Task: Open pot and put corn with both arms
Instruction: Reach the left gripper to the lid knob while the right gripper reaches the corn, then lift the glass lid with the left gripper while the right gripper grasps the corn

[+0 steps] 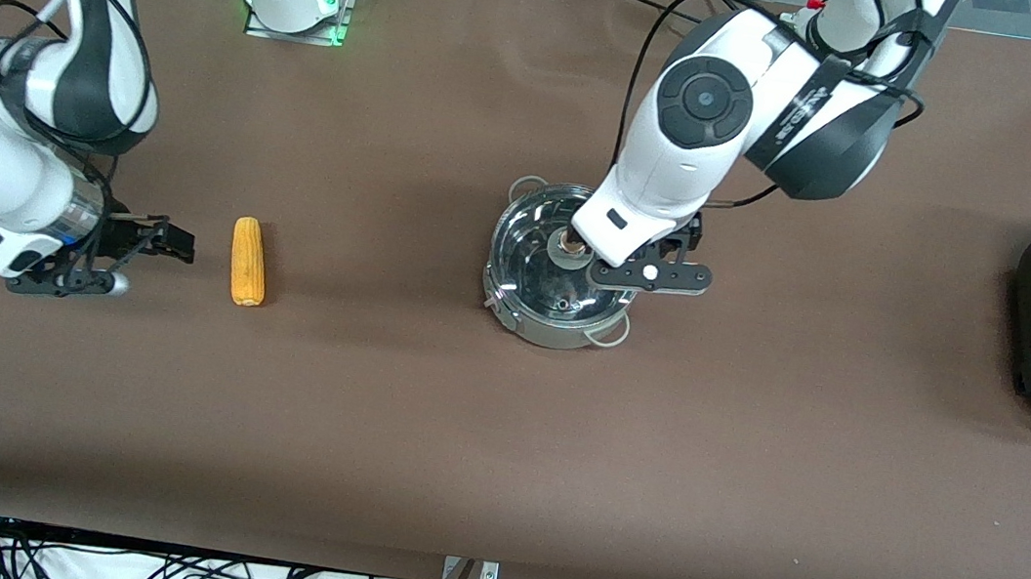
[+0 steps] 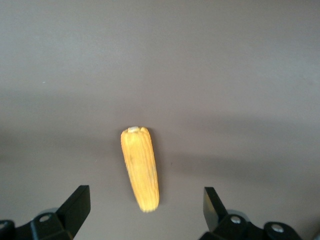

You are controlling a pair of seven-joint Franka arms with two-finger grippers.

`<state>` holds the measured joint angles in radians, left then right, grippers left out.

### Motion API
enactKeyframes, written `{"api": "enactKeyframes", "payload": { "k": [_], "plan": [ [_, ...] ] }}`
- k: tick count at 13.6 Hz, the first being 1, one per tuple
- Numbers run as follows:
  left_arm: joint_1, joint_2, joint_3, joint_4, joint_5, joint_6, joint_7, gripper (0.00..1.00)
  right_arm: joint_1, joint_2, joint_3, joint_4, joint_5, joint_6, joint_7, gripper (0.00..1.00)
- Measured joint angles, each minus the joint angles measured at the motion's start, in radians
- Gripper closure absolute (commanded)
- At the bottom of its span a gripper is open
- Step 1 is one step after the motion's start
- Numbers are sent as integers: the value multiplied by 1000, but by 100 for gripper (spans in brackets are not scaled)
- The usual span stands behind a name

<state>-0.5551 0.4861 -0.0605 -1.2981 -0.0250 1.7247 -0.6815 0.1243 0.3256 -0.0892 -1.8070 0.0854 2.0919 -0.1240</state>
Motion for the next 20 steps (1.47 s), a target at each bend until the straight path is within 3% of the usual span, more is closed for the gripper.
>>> {"api": "enactKeyframes", "payload": {
  "k": [6, 10, 20],
  "plan": [
    [-49, 108, 0, -11, -6, 96, -3, 0, 1, 0, 38, -176, 0, 228, -22, 0],
    [-58, 118, 3, -35, -83, 112, -3, 0, 1, 2, 55, -263, 0, 348, -62, 0],
    [-60, 74, -13, -156, -88, 182, -3, 0, 1, 125, 81, -318, 0, 572, -77, 0]
  ]
}}
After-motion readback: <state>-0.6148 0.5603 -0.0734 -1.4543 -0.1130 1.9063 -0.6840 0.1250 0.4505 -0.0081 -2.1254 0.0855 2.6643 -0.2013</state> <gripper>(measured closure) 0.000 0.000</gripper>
